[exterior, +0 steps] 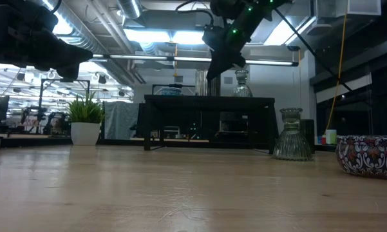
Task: Pick & Place candle stick holders
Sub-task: Adjust the silver scented candle on the shelf
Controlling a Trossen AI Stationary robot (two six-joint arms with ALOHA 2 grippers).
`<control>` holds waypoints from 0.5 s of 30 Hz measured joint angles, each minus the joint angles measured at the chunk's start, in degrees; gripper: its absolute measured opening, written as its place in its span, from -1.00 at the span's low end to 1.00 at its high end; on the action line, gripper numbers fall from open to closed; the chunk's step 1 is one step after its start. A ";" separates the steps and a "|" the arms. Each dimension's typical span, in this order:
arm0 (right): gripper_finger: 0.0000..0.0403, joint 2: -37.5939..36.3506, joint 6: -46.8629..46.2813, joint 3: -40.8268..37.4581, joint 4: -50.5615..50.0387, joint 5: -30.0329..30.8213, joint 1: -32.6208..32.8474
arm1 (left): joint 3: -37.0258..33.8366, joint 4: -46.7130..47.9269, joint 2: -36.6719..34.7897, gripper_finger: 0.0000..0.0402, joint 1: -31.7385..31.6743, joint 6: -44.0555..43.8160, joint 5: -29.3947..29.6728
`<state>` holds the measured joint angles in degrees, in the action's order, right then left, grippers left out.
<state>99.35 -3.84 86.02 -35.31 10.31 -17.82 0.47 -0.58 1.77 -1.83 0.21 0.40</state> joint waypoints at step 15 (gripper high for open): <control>-0.96 -0.02 -0.90 0.00 3.80 -6.08 1.29 | 0.00 0.00 -0.01 -0.98 0.01 0.02 0.00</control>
<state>99.33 -4.73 86.02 -31.51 4.23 -16.52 0.47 -0.58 1.76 -1.81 0.23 0.40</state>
